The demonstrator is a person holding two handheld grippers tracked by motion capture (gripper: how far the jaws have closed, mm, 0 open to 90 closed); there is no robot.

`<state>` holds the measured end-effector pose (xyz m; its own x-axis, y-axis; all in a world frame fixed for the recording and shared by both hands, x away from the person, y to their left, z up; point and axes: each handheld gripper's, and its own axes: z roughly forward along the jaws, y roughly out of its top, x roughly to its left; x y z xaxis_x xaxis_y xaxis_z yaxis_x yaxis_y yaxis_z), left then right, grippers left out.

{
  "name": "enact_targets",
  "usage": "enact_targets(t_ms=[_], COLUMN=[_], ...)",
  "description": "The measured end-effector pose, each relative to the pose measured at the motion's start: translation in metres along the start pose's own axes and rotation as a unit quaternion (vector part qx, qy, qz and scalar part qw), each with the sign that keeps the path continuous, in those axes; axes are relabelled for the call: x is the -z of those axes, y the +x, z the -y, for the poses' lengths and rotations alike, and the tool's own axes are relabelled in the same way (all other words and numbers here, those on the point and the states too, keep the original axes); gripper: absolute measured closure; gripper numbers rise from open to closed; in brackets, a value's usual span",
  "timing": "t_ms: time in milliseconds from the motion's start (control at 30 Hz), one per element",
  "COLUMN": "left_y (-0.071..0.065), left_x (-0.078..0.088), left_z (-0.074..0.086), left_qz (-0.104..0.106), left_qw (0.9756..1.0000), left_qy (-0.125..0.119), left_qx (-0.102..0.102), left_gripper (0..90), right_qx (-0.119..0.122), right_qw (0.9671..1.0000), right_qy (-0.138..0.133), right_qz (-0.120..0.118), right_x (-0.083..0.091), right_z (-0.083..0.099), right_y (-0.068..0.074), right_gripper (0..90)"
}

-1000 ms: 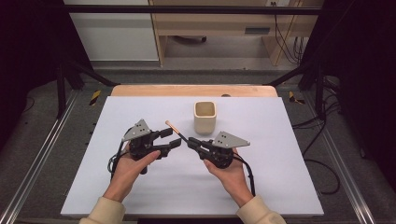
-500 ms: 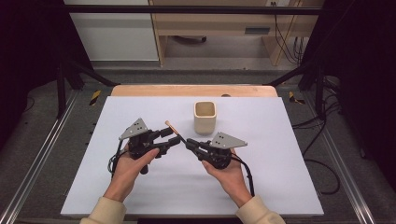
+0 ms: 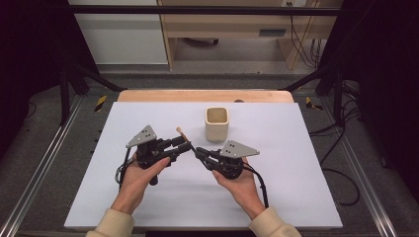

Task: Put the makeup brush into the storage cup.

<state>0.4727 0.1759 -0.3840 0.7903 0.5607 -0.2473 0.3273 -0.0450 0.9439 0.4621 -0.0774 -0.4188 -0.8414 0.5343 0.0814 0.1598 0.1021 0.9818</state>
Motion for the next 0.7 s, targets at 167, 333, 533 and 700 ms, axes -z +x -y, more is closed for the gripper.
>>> enact_targets(t_ms=[167, 333, 533, 700], left_y=[-0.0014, -0.0041, -0.0062, -0.0082], left_x=[-0.001, -0.0029, -0.0025, -0.0015], left_z=[-0.0011, -0.0007, -0.0017, -0.003], left_qz=[0.003, 0.006, 0.004, -0.003], left_qw=[1.0, 1.0, 1.0, 0.9998], left_qy=[-0.004, 0.0, -0.002, -0.003], left_qx=[0.005, -0.001, -0.003, -0.018], left_gripper=[64.4, 68.0, 79.2, 83.0], right_qx=[0.002, 0.003, 0.006, 0.002], right_qw=[1.0, 1.0, 0.9999, 0.9999], right_qy=[0.002, 0.006, 0.009, 0.011], right_qz=[0.0, 0.0, -0.004, -0.011], right_x=[-0.0007, -0.002, -0.0039, -0.0032], right_z=[0.0002, 0.0008, 0.0017, 0.0013], right_y=[0.0006, 0.0015, 0.0018, 0.0008], right_gripper=[83.6, 83.6, 83.5, 77.8])
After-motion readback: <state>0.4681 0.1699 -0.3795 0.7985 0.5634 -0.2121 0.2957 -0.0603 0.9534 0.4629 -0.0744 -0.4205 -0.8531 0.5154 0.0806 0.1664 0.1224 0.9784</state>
